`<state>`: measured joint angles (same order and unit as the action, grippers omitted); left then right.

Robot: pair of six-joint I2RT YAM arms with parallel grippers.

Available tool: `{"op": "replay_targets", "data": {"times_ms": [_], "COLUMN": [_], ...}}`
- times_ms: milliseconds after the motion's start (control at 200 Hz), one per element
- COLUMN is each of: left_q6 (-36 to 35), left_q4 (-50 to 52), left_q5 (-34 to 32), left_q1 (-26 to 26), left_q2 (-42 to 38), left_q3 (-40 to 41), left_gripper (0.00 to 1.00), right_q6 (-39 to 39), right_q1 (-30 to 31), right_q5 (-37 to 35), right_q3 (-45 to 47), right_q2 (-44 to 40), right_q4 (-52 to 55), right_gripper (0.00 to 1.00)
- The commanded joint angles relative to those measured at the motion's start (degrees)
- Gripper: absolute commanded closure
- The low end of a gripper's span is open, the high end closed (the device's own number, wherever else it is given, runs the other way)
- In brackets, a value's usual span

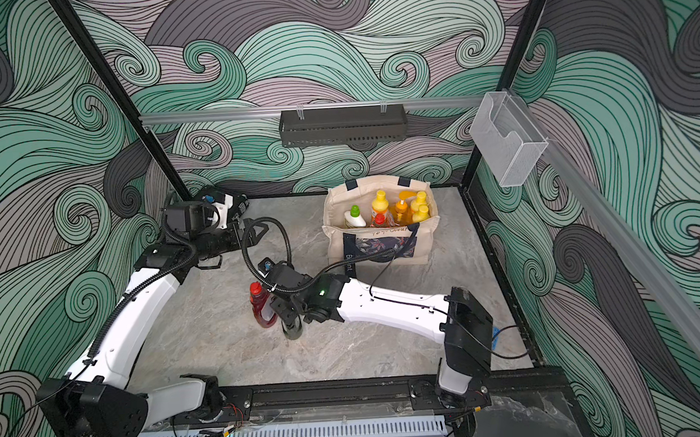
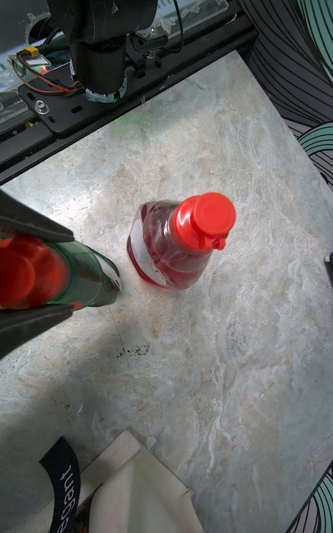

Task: Pack dish soap into the shopping bag
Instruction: Pick up the bottle of dish soap at the center of the board.

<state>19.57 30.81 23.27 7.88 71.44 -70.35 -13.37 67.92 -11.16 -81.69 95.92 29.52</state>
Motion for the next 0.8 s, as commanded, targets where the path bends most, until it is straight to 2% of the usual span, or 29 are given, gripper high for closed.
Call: {"op": "replay_targets", "data": {"times_ms": [0,320,625,796], "left_q6": [-0.15,0.11,0.22,0.28], "left_q4": [-0.92,-1.37,-3.01,-4.94], "left_q5": [1.17,2.86,5.47,5.44], "left_q1": [-0.50,-0.50,0.74,3.41], "left_q2": [0.37,0.94,2.59,4.91], "left_q3": [-0.05,0.03,-0.57,-1.47], "left_gripper": [0.03,0.03,0.02,0.01], "right_q6": [2.52,4.65,6.22,7.41], "right_q1": [-0.16,-2.14,-8.94,-13.41], "right_q5": [-4.87,-5.90,-2.29,0.60], "right_q3": [-1.66,-0.48,1.46,1.25], "right_q2": [0.25,-2.85,-8.05,-10.61], "right_q4": [2.85,3.35,5.70,7.39], "right_gripper": [1.00,1.00,1.00,1.00]}}
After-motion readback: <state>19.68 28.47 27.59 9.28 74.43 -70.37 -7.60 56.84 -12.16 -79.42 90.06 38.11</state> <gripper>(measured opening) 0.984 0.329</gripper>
